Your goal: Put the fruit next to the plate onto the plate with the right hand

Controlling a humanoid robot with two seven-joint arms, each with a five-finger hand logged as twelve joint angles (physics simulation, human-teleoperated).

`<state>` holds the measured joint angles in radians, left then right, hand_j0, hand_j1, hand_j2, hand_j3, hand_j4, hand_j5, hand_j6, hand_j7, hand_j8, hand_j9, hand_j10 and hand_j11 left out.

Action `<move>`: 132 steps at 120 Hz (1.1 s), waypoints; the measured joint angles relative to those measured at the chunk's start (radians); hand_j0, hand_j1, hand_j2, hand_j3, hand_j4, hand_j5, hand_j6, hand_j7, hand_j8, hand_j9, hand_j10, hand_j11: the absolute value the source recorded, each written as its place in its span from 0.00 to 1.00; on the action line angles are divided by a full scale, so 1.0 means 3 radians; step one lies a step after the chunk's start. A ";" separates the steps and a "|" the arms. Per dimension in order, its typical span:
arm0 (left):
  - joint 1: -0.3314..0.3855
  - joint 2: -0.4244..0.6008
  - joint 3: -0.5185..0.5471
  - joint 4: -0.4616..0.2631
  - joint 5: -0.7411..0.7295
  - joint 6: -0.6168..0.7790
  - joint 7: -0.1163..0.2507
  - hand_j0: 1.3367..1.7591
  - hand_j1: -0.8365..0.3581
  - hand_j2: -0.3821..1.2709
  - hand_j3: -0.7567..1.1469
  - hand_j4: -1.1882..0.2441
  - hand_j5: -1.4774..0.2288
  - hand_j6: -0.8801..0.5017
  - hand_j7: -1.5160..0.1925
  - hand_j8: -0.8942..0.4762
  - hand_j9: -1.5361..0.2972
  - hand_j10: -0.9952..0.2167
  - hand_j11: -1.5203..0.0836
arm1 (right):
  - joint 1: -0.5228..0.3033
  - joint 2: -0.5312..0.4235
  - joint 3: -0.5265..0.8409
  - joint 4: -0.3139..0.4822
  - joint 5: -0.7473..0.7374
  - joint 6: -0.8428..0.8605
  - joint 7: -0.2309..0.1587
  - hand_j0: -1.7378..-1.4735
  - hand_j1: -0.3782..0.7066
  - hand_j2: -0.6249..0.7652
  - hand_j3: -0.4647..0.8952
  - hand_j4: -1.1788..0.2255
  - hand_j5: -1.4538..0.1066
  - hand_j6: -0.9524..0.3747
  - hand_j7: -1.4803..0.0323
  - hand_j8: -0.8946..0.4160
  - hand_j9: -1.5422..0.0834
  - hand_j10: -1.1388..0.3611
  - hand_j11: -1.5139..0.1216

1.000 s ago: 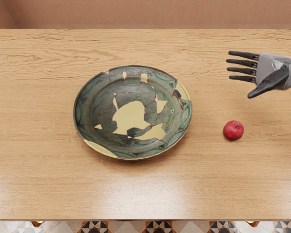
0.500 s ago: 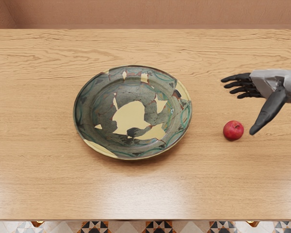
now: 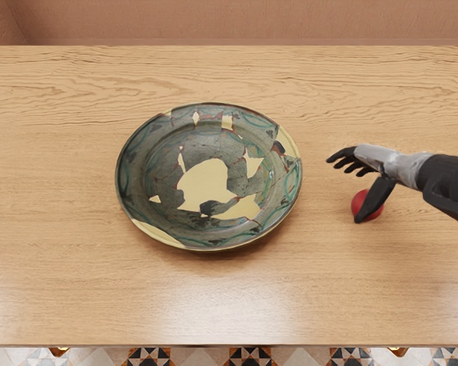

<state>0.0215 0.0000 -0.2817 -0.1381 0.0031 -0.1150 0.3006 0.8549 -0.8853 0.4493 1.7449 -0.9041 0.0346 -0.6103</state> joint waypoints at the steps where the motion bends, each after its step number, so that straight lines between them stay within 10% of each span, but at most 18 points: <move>1: 0.0000 0.0000 0.0000 0.0000 0.0000 0.0000 0.0000 0.76 0.98 0.23 0.40 0.82 0.86 0.63 0.88 0.64 0.83 0.81 0.94 | 0.0001 0.0002 -0.0010 0.0000 -0.0011 -0.0001 0.0000 0.30 0.28 0.42 0.34 0.67 0.74 0.54 0.78 0.50 0.76 0.60 0.74; 132: 0.0000 0.0000 0.0000 0.0000 0.0000 0.0000 0.0000 0.76 0.98 0.23 0.40 0.82 0.86 0.63 0.88 0.64 0.83 0.81 0.94 | 0.0049 0.0226 -0.0822 -0.0300 -0.0700 -0.0837 -0.0002 0.30 0.46 0.38 0.34 0.58 0.62 0.44 0.66 0.41 0.65 0.52 0.63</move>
<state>0.0215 0.0000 -0.2816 -0.1381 0.0031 -0.1150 0.3006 0.8697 -0.8176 0.2029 1.6549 -1.1141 -0.2166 -0.6110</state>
